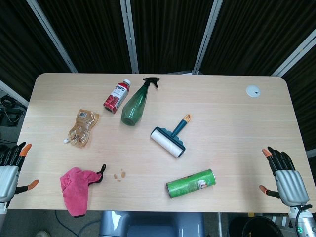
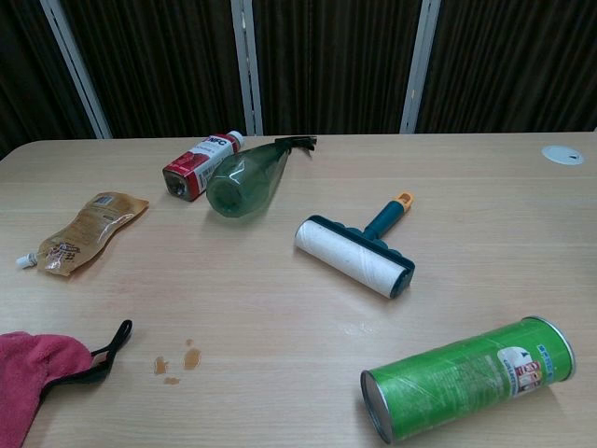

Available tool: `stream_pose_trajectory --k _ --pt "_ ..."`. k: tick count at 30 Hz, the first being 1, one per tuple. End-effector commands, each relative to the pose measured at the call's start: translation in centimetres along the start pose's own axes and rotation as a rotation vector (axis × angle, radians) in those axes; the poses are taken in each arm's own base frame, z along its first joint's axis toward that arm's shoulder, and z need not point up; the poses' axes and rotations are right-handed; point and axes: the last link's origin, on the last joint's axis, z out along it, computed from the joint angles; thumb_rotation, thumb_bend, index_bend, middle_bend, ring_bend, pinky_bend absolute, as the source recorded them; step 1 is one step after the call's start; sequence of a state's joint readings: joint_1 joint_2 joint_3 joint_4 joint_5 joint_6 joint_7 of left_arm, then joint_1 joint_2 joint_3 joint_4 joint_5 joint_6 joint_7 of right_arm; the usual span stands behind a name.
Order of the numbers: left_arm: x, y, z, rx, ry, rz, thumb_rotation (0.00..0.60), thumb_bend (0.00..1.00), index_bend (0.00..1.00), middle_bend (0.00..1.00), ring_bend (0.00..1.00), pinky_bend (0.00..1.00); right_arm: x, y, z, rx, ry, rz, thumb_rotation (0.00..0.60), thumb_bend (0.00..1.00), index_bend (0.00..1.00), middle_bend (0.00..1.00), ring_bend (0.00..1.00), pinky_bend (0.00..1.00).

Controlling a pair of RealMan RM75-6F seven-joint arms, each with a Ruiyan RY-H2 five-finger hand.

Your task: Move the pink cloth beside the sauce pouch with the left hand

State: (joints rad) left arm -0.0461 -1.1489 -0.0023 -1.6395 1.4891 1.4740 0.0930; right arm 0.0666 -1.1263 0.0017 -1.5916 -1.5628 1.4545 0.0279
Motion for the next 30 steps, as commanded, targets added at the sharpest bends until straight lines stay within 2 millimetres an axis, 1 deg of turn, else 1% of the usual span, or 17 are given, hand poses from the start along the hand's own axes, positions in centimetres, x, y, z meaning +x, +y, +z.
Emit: stream_pose_trajectory --k 1,23,30 --pt "0.0 0.1 0.0 -0.004 0.0 0.004 0.6 0.04 0.0 0.0 0.0 0.0 0.0 0.0 0.0 -0.001 0.001 0.002 0.6 0.0 0.0 0.0 0.0 0.0" --pt "0.1 0.2 -0.3 -0.016 -0.007 0.002 0.6 0.03 0.0 0.0 0.0 0.0 0.0 0.1 0.1 -0.005 -0.007 0.007 0.6 0.0 0.0 0.0 0.0 0.0" --pt "-0.2 0.6 -1.2 -0.022 -0.08 0.011 0.6 0.0 0.0 0.0 0.0 0.0 -0.1 0.0 0.0 -0.001 -0.01 0.012 0.6 0.0 0.0 0.0 0.0 0.0"
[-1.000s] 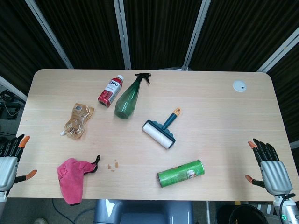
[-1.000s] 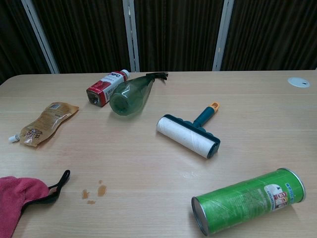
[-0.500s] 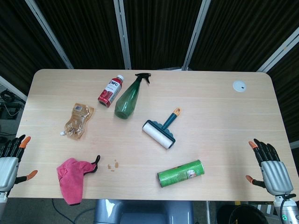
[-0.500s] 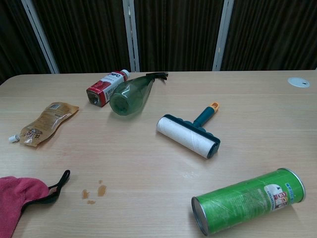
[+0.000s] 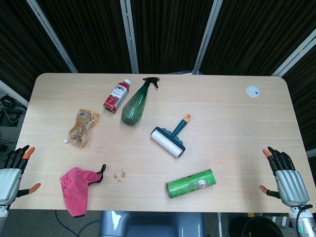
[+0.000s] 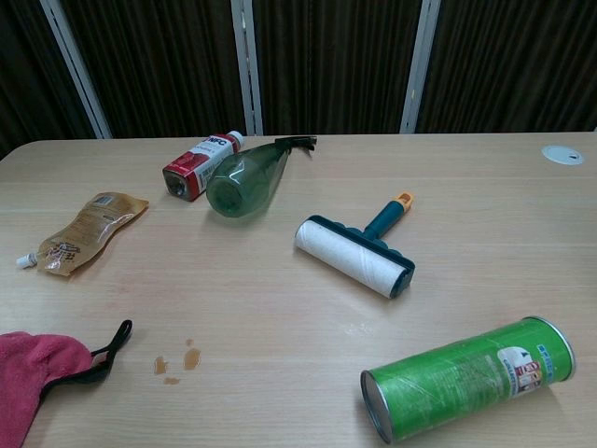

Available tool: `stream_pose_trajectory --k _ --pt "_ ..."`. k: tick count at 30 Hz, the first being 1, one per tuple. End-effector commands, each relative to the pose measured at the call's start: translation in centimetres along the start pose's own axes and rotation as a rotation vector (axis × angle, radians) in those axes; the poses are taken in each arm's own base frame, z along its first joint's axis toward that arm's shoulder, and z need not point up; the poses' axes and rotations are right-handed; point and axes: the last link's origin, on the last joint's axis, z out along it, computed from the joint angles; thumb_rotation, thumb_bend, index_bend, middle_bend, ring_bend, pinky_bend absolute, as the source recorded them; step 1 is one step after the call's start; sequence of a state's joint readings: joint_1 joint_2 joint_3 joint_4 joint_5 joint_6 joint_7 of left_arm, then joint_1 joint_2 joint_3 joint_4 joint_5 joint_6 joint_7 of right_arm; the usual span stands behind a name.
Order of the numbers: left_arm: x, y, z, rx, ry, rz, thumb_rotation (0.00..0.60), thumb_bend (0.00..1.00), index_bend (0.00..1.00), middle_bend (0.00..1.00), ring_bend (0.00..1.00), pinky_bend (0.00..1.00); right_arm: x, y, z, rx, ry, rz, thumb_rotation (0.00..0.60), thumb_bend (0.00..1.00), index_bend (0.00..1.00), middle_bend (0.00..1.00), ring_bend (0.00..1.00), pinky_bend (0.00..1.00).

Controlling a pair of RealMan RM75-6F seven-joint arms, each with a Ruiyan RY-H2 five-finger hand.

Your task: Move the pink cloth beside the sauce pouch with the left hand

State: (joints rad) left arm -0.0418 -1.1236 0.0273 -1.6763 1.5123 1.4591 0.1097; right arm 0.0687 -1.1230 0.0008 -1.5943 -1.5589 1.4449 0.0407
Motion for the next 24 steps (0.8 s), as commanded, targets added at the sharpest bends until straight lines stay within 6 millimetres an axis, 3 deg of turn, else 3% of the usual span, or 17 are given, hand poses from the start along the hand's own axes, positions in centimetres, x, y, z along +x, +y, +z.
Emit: stream_pose_trajectory --k 1,7,24 --pt "-0.4 0.2 -0.5 0.004 -0.067 0.002 0.6 0.0 0.0 0.0 0.0 0.0 0.0 0.0 0.0 0.001 0.0 0.0 0.6 0.0 0.0 0.0 0.0 0.0" --pt "-1.2 0.6 -0.7 0.036 -0.194 0.036 0.6 0.0 0.07 0.0 0.0 0.0 0.0 -0.1 0.0 -0.001 -0.003 0.004 0.6 0.0 0.0 0.0 0.0 0.0" --pt "-4.9 3.3 1.9 0.0 -0.311 0.173 0.6 0.0 0.13 0.0 0.0 0.03 0.0 -0.2 0.0 0.003 -0.001 0.015 0.6 0.0 0.0 0.0 0.0 0.0"
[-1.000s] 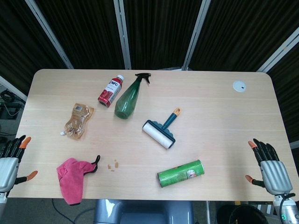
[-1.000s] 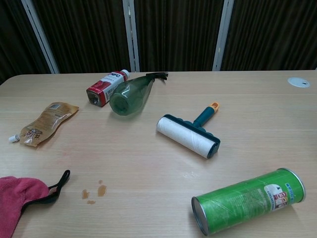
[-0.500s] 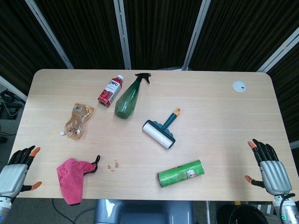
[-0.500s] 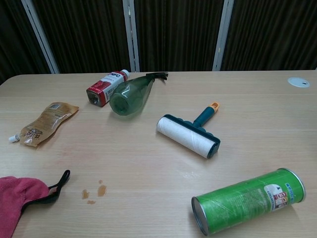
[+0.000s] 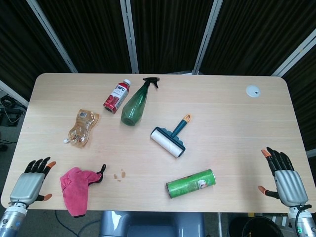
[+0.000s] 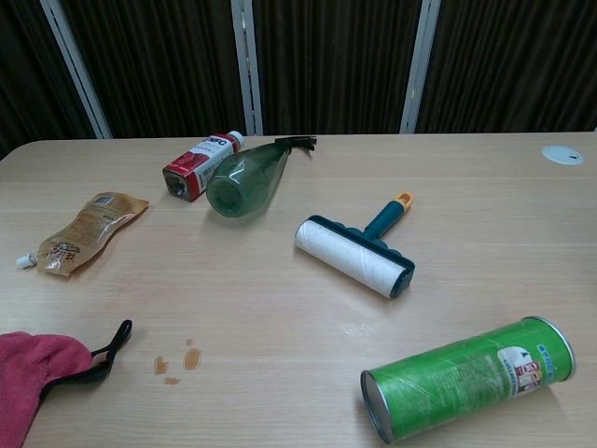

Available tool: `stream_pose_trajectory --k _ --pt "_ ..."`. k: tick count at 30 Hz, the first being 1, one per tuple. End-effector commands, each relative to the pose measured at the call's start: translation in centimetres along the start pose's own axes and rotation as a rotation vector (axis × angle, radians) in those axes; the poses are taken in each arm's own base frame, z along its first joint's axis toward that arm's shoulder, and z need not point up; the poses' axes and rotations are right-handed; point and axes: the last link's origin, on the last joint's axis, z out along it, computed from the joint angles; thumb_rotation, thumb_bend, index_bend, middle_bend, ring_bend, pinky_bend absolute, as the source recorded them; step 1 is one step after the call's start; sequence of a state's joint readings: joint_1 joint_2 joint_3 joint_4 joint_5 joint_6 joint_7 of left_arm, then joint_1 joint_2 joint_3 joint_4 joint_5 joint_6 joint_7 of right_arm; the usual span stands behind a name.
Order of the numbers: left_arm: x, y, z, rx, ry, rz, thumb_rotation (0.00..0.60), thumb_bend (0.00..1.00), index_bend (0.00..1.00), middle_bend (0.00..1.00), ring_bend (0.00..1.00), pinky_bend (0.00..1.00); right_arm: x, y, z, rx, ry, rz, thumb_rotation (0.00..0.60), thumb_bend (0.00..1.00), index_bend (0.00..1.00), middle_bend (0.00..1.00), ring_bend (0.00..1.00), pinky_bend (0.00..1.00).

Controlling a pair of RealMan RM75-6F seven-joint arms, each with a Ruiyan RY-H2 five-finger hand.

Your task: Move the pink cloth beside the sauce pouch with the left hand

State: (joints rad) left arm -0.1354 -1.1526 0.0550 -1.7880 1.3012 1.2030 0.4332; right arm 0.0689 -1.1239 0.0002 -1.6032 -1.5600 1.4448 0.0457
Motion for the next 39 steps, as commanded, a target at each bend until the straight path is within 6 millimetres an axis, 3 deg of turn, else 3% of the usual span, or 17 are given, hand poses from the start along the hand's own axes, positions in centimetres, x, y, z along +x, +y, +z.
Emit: stream_pose_trajectory --k 1,9,18,22,26,29,33,39 --pt "-0.7 1.2 1.0 -0.01 -0.024 0.015 0.6 0.0 0.13 0.0 0.0 0.03 0.0 0.0 0.0 -0.001 0.0 0.002 0.6 0.0 0.0 0.0 0.0 0.0" --pt "-3.1 4.8 3.3 -0.038 -0.072 0.045 0.6 0.02 0.17 0.0 0.0 0.06 0.1 0.0 0.0 0.003 0.002 0.017 0.6 0.0 0.0 0.0 0.0 0.0" --pt "-4.5 5.9 3.9 -0.023 -0.094 0.054 0.6 0.05 0.23 0.01 0.0 0.1 0.1 0.0 0.0 0.002 0.002 0.024 0.6 0.0 0.0 0.0 0.0 0.0" --pt "-4.7 6.0 4.2 -0.015 -0.08 0.044 0.6 0.21 0.39 0.13 0.09 0.2 0.1 0.0 0.0 0.003 0.003 0.024 0.6 0.0 0.0 0.0 0.0 0.0" --pt "-4.7 6.4 4.5 -0.02 -0.034 0.029 0.6 0.49 0.62 0.38 0.3 0.41 0.1 0.0 0.0 0.002 0.006 0.03 0.6 0.0 0.0 0.0 0.0 0.0" --pt "-4.7 6.6 4.8 -0.026 -0.008 0.012 0.6 0.6 0.71 0.46 0.38 0.47 0.1 -0.1 0.0 0.0 0.008 0.032 0.6 0.0 0.0 0.0 0.0 0.0" --pt "-4.0 7.0 5.5 -0.037 0.022 -0.008 0.6 0.62 0.74 0.49 0.4 0.49 0.1 0.0 0.0 -0.001 0.01 0.035 0.6 0.0 0.0 0.0 0.0 0.0" --pt "-0.9 9.3 7.4 -0.092 0.121 -0.066 0.6 0.62 0.74 0.49 0.4 0.49 0.1 0.0 0.0 -0.003 0.009 0.035 0.6 0.0 0.0 0.0 0.0 0.0"
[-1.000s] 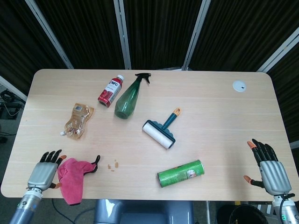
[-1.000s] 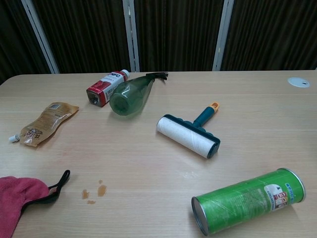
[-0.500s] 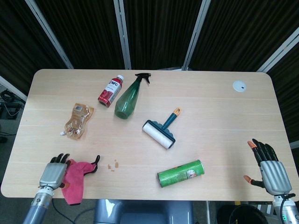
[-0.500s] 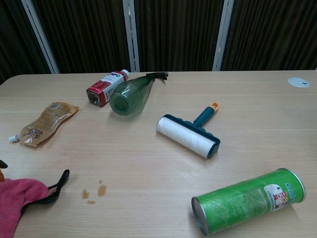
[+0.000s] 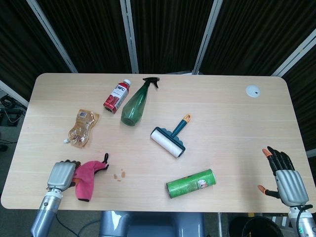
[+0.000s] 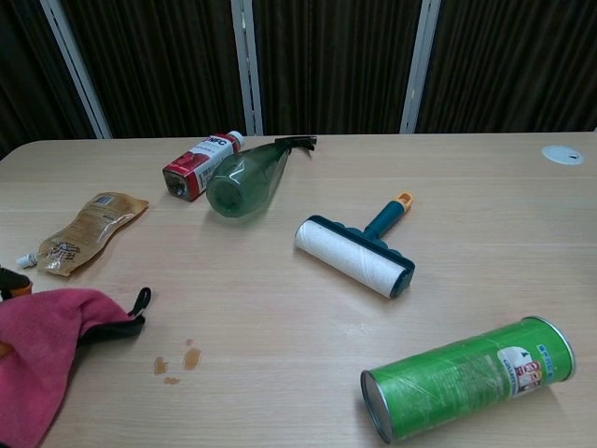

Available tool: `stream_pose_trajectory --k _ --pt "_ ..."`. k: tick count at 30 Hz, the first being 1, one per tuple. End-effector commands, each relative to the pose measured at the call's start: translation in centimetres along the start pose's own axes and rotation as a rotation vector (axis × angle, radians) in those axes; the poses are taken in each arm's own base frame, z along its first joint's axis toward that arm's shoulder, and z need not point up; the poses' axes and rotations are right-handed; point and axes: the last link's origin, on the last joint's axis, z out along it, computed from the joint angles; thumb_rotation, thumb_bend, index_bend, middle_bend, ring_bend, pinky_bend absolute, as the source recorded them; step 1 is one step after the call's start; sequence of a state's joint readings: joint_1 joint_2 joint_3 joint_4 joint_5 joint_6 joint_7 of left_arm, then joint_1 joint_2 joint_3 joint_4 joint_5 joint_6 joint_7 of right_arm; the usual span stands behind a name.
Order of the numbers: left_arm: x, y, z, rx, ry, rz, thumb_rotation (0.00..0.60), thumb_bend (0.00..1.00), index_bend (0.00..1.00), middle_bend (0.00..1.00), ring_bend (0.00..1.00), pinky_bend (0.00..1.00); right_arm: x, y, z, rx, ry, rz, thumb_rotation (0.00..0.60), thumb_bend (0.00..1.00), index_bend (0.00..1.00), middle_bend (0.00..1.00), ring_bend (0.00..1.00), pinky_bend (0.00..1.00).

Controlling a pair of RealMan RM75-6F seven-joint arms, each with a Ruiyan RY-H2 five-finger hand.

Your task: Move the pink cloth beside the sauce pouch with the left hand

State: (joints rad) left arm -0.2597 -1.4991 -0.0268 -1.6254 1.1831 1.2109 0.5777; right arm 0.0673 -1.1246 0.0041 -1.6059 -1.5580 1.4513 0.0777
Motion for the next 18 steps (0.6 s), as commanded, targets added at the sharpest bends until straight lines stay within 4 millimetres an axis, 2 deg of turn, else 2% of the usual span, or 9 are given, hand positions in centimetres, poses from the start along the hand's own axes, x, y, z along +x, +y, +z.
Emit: stream_pose_trajectory --k 1,9,15,18 --pt "1.8 1.7 1.3 -0.038 0.059 -0.04 0.6 0.62 0.74 0.49 0.4 0.49 0.0 0.0 0.0 -0.002 0.0 0.001 0.6 0.0 0.0 0.0 0.0 0.0" --pt "4.8 6.0 3.1 -0.116 0.123 -0.101 0.6 0.62 0.75 0.49 0.4 0.49 0.0 0.1 0.1 -0.004 -0.001 0.004 0.6 0.0 0.0 0.0 0.0 0.0" --pt "4.6 8.2 3.5 -0.14 0.095 -0.103 0.6 0.62 0.75 0.49 0.4 0.49 0.1 0.1 0.1 -0.004 0.0 0.006 0.6 0.0 0.0 0.0 0.0 0.0" --pt "3.6 9.6 3.3 -0.165 0.064 -0.106 0.6 0.62 0.74 0.49 0.4 0.49 0.0 0.2 0.1 -0.006 -0.002 0.008 0.6 0.0 0.0 0.0 0.0 0.0"
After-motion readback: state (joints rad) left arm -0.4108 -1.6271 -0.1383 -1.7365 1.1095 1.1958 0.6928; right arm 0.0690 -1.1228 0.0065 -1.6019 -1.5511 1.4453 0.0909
